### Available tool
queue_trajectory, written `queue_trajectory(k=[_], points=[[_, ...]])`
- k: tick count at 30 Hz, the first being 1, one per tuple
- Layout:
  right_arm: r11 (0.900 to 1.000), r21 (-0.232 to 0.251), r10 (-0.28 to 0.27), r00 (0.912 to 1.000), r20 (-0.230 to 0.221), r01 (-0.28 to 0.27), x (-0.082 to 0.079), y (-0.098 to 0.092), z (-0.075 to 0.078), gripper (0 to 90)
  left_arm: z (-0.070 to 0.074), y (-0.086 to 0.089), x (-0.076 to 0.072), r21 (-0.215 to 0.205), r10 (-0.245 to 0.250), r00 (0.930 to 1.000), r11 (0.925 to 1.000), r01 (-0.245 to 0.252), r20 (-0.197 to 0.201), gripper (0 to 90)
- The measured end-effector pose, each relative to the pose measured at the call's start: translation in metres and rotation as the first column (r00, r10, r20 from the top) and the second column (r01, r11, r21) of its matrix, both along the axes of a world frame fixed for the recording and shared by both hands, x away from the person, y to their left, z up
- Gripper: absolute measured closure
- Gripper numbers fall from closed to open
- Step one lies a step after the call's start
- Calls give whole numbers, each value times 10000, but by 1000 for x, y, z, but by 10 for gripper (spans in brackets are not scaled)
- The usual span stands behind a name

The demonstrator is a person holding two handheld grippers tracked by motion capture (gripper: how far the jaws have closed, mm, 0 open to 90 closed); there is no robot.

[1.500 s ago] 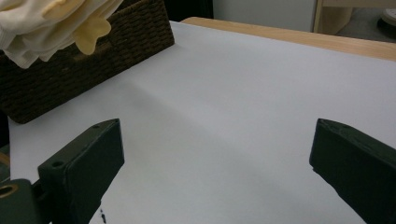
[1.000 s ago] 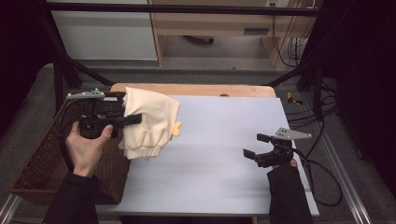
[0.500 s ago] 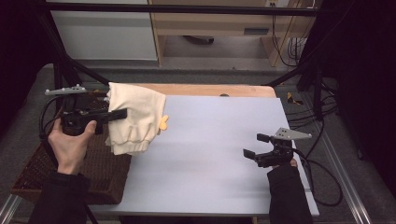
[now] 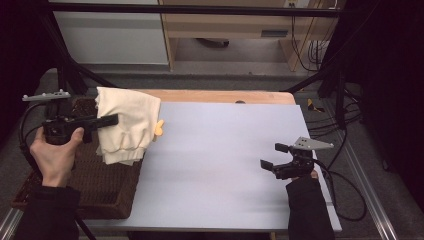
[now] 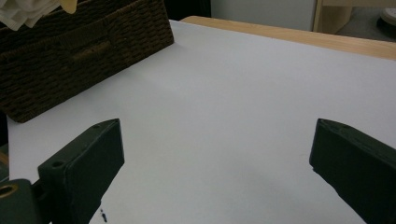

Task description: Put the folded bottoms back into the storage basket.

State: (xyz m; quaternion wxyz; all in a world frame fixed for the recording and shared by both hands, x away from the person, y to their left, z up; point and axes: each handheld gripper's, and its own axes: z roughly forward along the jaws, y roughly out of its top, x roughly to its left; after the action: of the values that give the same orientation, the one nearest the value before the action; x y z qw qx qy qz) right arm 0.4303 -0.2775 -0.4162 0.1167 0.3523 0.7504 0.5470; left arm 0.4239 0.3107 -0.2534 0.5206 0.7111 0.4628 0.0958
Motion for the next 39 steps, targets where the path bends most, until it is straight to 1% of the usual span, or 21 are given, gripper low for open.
queue_trajectory(k=[8,15,23,32,39], points=[[10000,-12,-6,10000,1,6,0,0,0,33,-1,18,-1,-55,387,9992,9992,-387,-19,715],[10000,-17,-12,10000,-4,12,0,0,0,33,-5,34,-3,56,790,9968,9969,-790,-125,715],[10000,-43,-6,10000,-12,5,0,0,0,33,-14,54,-4,179,1144,9930,9933,-1139,-282,715],[10000,-37,-25,10000,-32,25,0,1,-1,33,-26,67,-3,414,1425,9883,9892,-1403,-549,715],[10000,-40,-28,10000,-34,28,0,1,-1,33,-37,76,-3,521,1619,9838,9860,-1581,-775,715]])
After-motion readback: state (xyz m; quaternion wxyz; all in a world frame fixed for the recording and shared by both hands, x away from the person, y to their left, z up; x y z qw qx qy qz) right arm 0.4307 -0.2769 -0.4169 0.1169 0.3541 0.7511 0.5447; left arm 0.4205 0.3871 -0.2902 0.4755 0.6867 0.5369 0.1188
